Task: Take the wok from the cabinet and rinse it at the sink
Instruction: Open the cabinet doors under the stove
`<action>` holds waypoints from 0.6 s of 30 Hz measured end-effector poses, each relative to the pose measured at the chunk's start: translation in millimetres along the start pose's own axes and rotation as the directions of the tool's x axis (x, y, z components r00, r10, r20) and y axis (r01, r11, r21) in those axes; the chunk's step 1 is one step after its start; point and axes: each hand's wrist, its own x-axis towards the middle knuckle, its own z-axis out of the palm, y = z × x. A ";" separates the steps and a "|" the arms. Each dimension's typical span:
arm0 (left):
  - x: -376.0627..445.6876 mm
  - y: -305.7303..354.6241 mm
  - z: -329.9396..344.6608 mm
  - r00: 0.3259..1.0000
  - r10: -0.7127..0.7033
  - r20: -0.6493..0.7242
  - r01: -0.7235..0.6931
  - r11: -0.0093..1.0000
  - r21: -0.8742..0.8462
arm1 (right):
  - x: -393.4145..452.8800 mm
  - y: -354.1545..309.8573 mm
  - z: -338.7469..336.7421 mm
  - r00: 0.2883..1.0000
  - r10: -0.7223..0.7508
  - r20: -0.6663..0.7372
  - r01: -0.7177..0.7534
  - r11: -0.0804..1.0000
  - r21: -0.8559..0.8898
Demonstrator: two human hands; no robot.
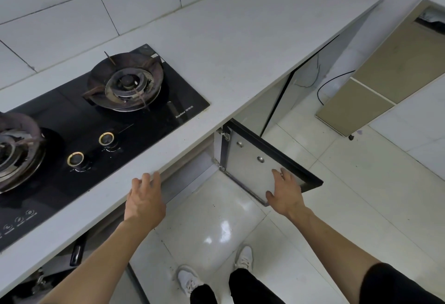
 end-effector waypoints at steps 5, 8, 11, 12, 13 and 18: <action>1.1 -0.6 -2.2 1.000 0.012 0.014 -0.012 1.000 -0.024 | 1.6 -7.8 -6.8 1.000 -0.012 -0.006 0.012 1.000 0.016; 2.7 -2.3 -2.9 1.000 0.022 0.014 -0.022 1.000 -0.019 | -1.1 -13.6 -9.7 1.000 -0.014 -0.008 0.014 1.000 -0.002; 2.2 -5.3 -2.9 0.999 0.040 0.025 -0.040 0.999 -0.018 | -6.9 -21.7 -12.1 1.000 -0.020 0.004 0.020 1.000 -0.018; 1.8 -7.0 -3.3 0.998 0.046 0.031 -0.046 0.999 -0.025 | -9.6 -25.1 -13.3 1.000 -0.025 0.007 0.025 1.000 -0.016; 1.3 -8.8 -4.3 0.998 0.053 0.039 -0.051 0.998 -0.038 | -12.6 -29.0 -14.8 0.999 -0.032 0.006 0.032 0.999 -0.018; -6.5 -23.0 -15.3 0.990 0.058 0.131 -0.034 0.983 -0.182 | -32.1 -56.7 -23.7 0.995 -0.100 0.001 0.100 0.995 -0.011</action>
